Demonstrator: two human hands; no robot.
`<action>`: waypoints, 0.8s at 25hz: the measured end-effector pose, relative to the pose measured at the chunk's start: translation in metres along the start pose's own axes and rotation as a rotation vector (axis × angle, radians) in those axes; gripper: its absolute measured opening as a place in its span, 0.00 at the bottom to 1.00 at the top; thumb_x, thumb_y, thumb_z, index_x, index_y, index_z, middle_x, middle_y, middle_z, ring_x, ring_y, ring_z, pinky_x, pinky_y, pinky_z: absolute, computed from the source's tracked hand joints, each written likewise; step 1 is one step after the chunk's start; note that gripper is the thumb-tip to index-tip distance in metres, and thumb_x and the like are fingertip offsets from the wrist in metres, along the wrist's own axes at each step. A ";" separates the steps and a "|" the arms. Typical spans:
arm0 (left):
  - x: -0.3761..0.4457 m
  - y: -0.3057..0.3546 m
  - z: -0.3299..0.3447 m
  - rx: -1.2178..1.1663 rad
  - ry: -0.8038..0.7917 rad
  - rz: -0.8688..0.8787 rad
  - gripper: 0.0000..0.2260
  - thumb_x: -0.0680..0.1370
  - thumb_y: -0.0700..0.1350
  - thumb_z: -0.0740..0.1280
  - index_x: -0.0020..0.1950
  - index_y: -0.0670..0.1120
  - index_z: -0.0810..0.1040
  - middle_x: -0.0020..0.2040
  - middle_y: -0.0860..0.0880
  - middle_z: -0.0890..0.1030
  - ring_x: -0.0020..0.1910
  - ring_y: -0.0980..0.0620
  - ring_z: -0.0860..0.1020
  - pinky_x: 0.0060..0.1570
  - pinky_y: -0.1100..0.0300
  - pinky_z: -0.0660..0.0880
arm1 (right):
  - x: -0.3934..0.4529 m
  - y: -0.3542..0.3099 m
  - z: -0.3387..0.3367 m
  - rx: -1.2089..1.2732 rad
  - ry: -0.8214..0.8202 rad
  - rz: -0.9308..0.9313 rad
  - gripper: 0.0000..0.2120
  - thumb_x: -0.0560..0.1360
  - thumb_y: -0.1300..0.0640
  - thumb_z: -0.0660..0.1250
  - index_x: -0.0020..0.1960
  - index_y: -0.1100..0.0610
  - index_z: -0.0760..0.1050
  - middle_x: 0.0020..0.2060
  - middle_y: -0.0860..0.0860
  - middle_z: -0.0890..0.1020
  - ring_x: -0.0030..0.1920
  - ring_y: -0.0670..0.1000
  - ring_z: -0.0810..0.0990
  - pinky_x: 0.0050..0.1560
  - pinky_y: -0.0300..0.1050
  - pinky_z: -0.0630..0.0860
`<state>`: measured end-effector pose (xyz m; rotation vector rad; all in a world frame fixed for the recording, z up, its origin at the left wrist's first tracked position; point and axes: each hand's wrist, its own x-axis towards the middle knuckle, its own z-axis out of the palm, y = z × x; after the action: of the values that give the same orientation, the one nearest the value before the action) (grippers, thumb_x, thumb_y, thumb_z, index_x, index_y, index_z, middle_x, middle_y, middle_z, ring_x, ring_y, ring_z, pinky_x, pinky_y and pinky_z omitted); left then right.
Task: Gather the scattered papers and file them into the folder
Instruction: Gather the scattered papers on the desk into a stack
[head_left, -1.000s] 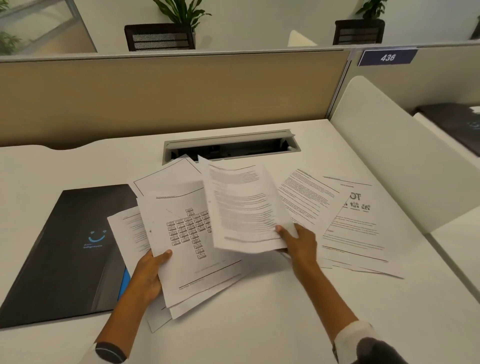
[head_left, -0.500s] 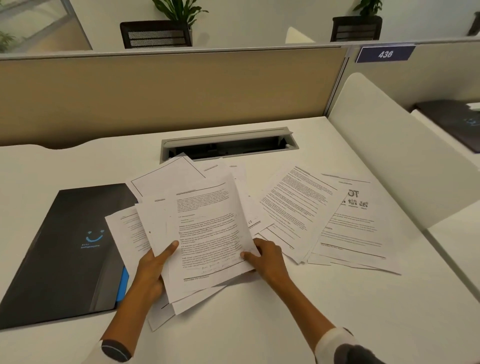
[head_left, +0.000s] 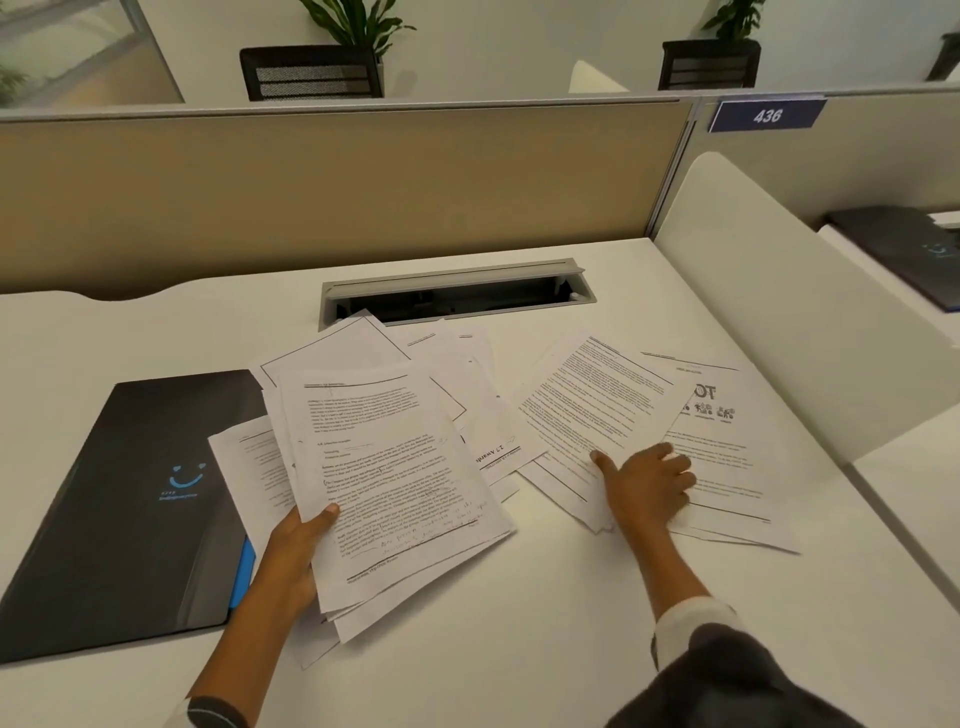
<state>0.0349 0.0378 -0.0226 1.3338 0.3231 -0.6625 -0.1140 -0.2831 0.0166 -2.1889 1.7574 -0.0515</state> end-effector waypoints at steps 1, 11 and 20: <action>0.000 0.000 0.000 0.004 -0.001 -0.001 0.13 0.76 0.37 0.64 0.55 0.53 0.76 0.50 0.48 0.82 0.49 0.44 0.79 0.42 0.51 0.78 | 0.004 -0.002 -0.002 0.006 -0.040 0.033 0.48 0.70 0.41 0.70 0.73 0.70 0.50 0.68 0.66 0.64 0.66 0.64 0.66 0.61 0.59 0.70; -0.010 0.000 0.004 0.012 -0.014 0.028 0.15 0.77 0.37 0.63 0.61 0.50 0.73 0.52 0.48 0.80 0.52 0.45 0.78 0.48 0.49 0.76 | 0.033 -0.006 -0.004 0.522 -0.074 0.155 0.20 0.71 0.59 0.73 0.59 0.66 0.72 0.57 0.64 0.79 0.57 0.65 0.78 0.58 0.57 0.75; -0.007 0.004 0.005 0.008 -0.041 -0.004 0.12 0.77 0.37 0.63 0.54 0.53 0.76 0.52 0.47 0.81 0.51 0.44 0.79 0.43 0.50 0.77 | 0.041 0.012 -0.030 1.159 0.057 0.235 0.06 0.73 0.59 0.70 0.46 0.63 0.78 0.47 0.58 0.82 0.47 0.58 0.79 0.57 0.54 0.77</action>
<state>0.0315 0.0353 -0.0148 1.3258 0.2901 -0.6947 -0.1223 -0.3313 0.0343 -1.1357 1.4053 -0.8414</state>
